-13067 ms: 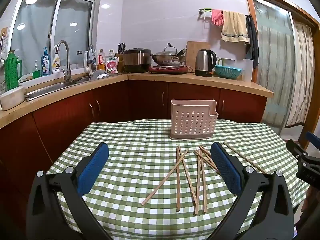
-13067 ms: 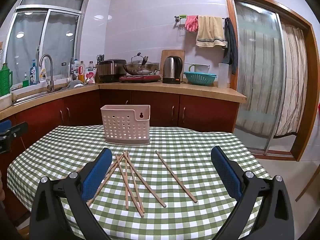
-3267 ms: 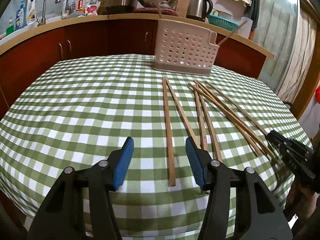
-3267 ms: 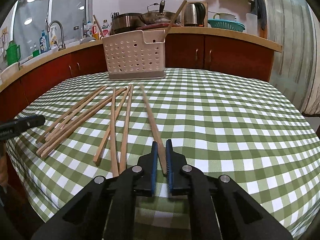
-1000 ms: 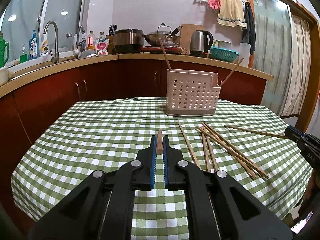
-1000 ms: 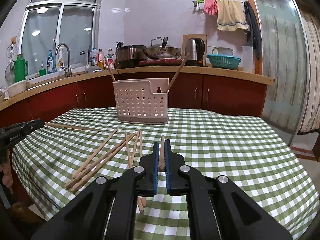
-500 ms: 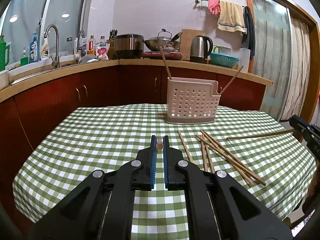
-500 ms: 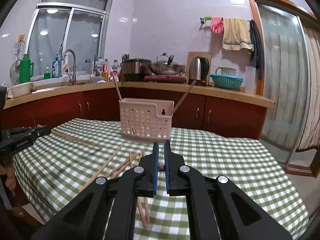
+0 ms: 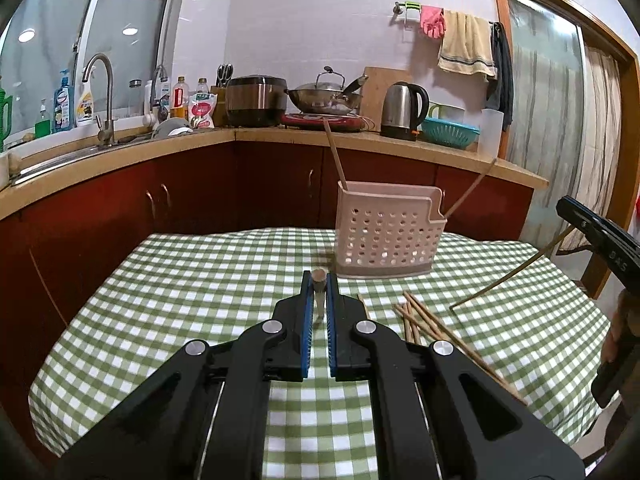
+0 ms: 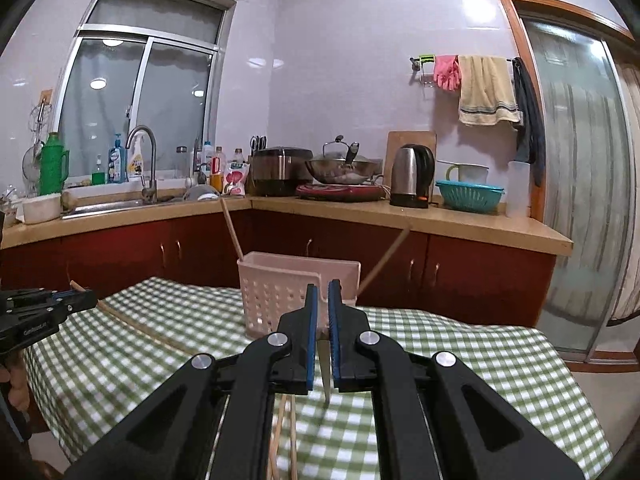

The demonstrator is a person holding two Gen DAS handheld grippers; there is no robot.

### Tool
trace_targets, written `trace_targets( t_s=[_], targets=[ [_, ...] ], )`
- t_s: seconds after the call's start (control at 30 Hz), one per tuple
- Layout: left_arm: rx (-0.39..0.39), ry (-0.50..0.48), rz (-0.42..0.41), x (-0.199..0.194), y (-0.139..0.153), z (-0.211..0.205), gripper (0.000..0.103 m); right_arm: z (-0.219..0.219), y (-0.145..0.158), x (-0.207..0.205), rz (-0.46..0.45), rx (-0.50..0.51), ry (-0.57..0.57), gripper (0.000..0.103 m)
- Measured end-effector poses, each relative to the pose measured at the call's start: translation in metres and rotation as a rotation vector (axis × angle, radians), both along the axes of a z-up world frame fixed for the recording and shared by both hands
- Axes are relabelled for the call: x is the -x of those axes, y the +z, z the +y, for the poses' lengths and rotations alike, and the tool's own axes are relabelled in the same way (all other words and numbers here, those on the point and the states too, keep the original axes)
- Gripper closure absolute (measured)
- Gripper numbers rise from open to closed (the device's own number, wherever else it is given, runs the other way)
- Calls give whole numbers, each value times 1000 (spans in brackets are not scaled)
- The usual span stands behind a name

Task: Organize utensils
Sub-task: 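Lift both chopsticks upright and carry them toward the basket, then lower chopsticks into the basket and open both tools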

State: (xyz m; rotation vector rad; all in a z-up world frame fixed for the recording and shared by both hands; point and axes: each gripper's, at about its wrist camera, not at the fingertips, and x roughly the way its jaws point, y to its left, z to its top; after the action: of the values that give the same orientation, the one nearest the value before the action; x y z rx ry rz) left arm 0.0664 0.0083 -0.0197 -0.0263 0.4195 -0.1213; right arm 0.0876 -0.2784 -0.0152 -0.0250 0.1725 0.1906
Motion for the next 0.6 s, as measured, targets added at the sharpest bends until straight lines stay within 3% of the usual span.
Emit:
trace_targets(
  t_s=[0.27,0.6],
  targets=[
    [8,-13,28,-35,14,0,96,2,13,-34,-6,-19,9,97],
    [-9,-26,-11,-62,28,-7,97,-1,7,-62,18,-37,-5,97]
  ],
)
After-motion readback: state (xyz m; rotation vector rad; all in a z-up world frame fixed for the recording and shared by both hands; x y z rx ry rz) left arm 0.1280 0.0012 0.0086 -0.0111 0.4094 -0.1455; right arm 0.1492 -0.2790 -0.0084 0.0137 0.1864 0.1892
